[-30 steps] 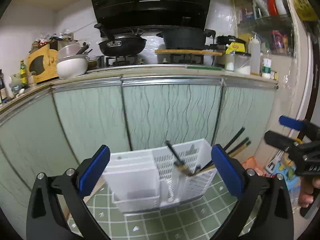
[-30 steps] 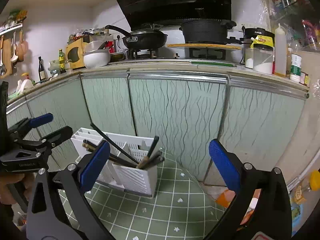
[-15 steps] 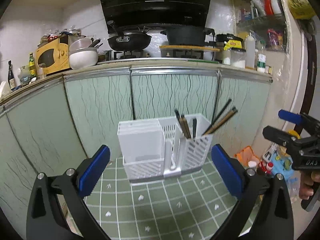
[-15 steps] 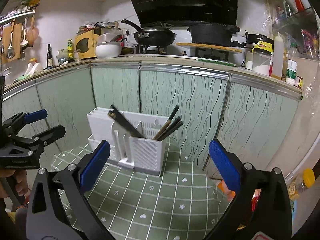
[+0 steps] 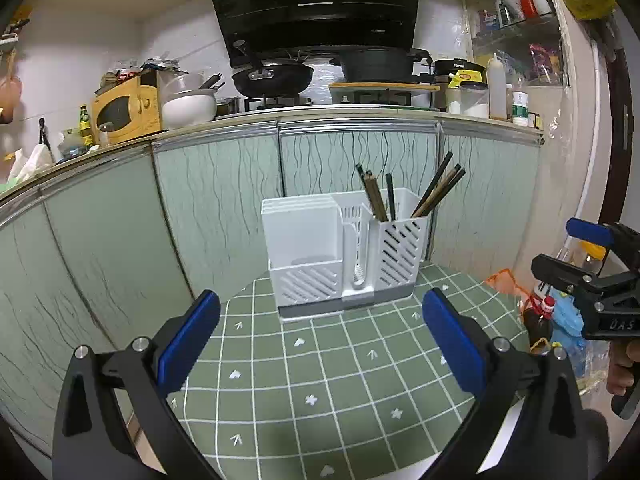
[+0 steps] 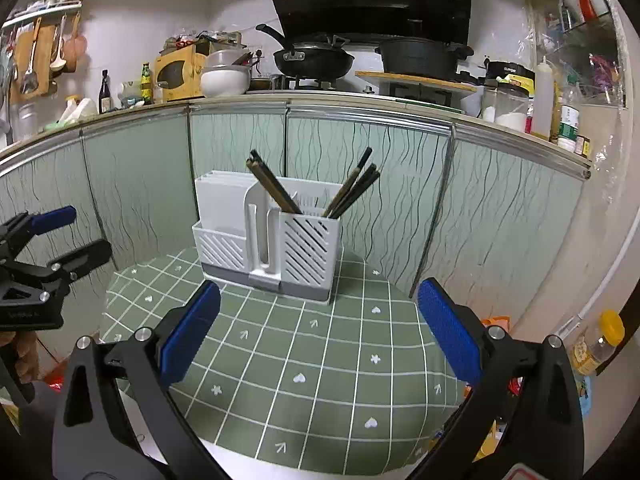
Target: Organize utensils
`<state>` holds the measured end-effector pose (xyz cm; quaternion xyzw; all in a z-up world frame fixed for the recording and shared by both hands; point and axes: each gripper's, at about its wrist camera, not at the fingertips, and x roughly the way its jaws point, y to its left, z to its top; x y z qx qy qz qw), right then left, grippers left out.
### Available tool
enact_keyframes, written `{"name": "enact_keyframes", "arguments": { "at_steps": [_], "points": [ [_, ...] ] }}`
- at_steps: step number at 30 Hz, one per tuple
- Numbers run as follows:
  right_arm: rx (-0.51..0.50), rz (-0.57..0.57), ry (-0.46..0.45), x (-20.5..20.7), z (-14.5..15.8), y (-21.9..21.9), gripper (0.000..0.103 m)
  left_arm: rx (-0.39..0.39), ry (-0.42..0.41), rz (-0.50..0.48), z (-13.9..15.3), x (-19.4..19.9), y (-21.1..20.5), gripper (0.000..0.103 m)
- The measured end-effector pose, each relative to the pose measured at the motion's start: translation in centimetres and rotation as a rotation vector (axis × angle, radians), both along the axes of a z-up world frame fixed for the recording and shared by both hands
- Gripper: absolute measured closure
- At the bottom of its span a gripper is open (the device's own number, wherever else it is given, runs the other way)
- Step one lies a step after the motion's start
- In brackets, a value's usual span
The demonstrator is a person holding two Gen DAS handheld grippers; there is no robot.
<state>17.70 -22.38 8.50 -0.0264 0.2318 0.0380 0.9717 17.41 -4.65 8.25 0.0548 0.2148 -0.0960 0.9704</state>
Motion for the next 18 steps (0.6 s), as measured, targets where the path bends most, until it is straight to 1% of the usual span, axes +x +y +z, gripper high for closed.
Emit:
{"name": "enact_keyframes", "arguments": {
  "at_steps": [4, 12, 18],
  "points": [
    [-0.016, -0.018, 0.006, -1.0, -1.1, 0.4, 0.008, -0.004, 0.01, 0.019, -1.0, -0.9, 0.6, 0.005],
    [-0.016, -0.039, 0.015, -3.1, -2.7, 0.7, 0.008, -0.024, 0.019, 0.066, -2.6, -3.0, 2.0, 0.005],
    [-0.028, -0.056, 0.021, -5.1, -3.8, 0.9, 0.008, -0.008, 0.024, 0.088, -3.8, -4.7, 2.1, 0.005]
  ]
}}
